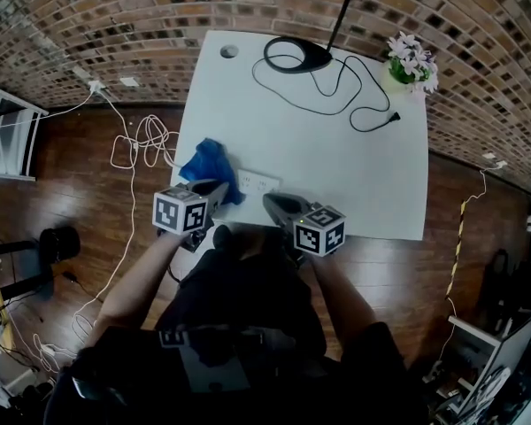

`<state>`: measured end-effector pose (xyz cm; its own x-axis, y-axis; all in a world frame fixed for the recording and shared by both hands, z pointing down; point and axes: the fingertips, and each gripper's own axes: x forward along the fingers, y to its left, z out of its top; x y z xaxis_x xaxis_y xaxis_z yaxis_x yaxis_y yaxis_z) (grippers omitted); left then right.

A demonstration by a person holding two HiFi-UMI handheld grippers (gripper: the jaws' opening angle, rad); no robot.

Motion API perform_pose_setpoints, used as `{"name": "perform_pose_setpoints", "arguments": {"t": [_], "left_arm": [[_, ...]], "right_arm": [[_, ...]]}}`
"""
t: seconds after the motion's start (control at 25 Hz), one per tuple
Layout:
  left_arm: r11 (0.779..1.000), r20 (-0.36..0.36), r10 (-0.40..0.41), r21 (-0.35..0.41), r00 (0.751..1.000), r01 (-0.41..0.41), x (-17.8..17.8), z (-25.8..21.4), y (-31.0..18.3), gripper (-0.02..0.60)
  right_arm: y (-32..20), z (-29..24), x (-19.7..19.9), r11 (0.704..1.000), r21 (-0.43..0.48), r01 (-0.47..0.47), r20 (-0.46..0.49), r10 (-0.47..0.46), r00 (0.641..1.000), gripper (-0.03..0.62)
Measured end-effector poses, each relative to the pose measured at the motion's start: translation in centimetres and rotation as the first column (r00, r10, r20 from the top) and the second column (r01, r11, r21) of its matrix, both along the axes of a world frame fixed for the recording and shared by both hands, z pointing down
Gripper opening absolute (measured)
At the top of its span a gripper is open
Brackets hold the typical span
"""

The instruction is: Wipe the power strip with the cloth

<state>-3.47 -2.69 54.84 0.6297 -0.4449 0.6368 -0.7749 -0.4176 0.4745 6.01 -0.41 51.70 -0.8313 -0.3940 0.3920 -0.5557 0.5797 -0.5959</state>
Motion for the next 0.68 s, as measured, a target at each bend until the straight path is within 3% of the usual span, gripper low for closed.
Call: {"name": "perform_pose_setpoints", "arguments": {"t": [0.32, 0.68], "left_arm": [[1.0, -0.026, 0.009, 0.03, 1.0, -0.008, 0.6, -2.1, -1.0, 0.041], [0.999, -0.058, -0.003, 0.041, 0.998, 0.006, 0.8, -3.3, -1.2, 0.041]], "right_arm": [[0.0, 1.0, 0.6, 1.0, 0.002, 0.003, -0.066, -0.003, 0.998, -0.014], [0.2, 1.2, 1.7, 0.999, 0.014, -0.029, -0.074, 0.03, 0.997, -0.014]]}}
